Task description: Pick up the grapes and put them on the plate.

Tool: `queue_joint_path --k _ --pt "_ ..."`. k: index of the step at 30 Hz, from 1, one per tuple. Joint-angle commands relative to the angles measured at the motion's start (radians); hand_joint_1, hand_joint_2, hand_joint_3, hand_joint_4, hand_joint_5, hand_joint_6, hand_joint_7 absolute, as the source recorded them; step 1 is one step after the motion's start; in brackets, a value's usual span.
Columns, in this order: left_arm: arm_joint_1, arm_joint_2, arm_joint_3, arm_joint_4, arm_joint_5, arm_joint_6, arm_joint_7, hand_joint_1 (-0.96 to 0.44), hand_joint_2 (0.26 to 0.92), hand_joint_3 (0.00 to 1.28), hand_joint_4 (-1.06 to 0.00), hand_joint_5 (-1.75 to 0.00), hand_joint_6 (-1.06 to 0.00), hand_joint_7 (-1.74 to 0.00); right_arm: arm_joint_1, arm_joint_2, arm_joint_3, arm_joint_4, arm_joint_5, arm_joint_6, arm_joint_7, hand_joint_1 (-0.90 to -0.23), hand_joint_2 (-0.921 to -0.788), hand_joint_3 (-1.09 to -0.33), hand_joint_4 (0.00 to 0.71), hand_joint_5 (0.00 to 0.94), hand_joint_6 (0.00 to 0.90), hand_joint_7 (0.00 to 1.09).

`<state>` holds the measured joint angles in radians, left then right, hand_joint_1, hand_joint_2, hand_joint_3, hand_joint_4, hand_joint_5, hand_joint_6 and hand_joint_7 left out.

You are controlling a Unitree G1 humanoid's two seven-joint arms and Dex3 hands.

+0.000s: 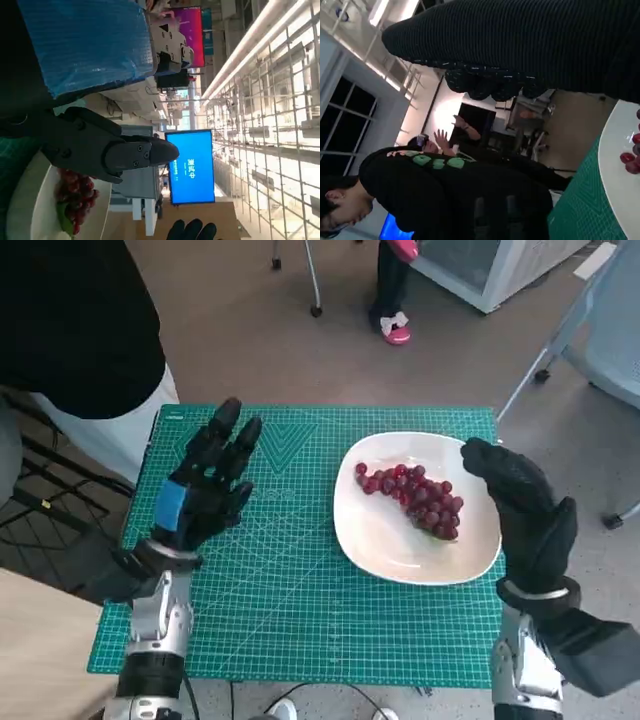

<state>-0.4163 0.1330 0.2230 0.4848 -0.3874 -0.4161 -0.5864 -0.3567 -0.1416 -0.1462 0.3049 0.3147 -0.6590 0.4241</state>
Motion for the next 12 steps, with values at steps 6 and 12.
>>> queue_joint_path --k 6,12 --pt "0.036 -0.01 -0.012 -0.039 -0.007 0.018 0.0 -0.55 0.921 0.36 -0.27 -0.01 -0.28 -0.02 -0.006 -0.005 -0.007 0.026 0.023 0.011 0.031 -0.643 -0.921 -0.797 0.377 0.001 0.11 0.2" --pt "0.048 -0.015 -0.012 -0.05 -0.003 0.014 0.009 -0.55 0.921 0.36 -0.28 -0.01 -0.29 -0.02 -0.014 -0.005 -0.007 0.034 0.025 0.013 0.037 -0.636 -0.921 -0.798 0.377 0.001 0.112 0.2"
